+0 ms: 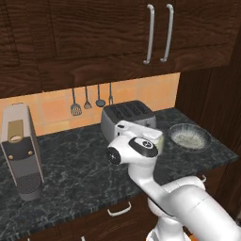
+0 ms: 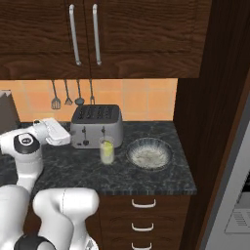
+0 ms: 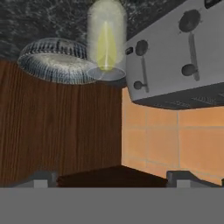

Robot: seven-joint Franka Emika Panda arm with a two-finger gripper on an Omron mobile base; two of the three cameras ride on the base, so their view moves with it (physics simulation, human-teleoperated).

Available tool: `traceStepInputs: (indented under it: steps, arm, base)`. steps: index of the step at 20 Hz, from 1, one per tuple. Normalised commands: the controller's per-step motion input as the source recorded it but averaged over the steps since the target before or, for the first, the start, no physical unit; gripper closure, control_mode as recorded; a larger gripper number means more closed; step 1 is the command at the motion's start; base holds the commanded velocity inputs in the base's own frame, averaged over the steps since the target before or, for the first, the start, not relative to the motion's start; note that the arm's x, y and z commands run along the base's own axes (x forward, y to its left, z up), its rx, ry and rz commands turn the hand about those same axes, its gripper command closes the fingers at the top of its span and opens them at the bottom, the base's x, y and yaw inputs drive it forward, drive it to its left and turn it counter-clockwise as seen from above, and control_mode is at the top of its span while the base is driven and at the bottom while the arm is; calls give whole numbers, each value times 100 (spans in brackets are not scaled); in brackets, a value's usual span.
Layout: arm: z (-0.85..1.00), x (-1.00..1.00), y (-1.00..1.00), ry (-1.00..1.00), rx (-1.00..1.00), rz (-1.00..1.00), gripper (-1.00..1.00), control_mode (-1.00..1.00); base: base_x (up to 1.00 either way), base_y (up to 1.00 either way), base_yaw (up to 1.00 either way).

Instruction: Grab a lemon wedge from the fridge and one ice cube from the ice bowl, and put them in the glass of lemonade.

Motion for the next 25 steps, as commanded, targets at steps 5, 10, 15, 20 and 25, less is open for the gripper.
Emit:
traceStepInputs:
  steps: [5, 10, 15, 20, 25]
  arm:
    - [44, -91, 85, -8, 0, 0, -100, -100]
    - [22, -96, 72, -2, 0, 0, -100, -100]
    - [25, -71, 50, 0, 3, 0, -100, -100]
    - [4, -39, 2, -4, 14, 0, -100, -100]
    - [5, -14, -44, -8, 22, 0, -100, -100]
  base:
    - [0, 0, 0]
    - [0, 0, 0]
    - [0, 0, 0]
    - [0, 0, 0]
    - [0, 0, 0]
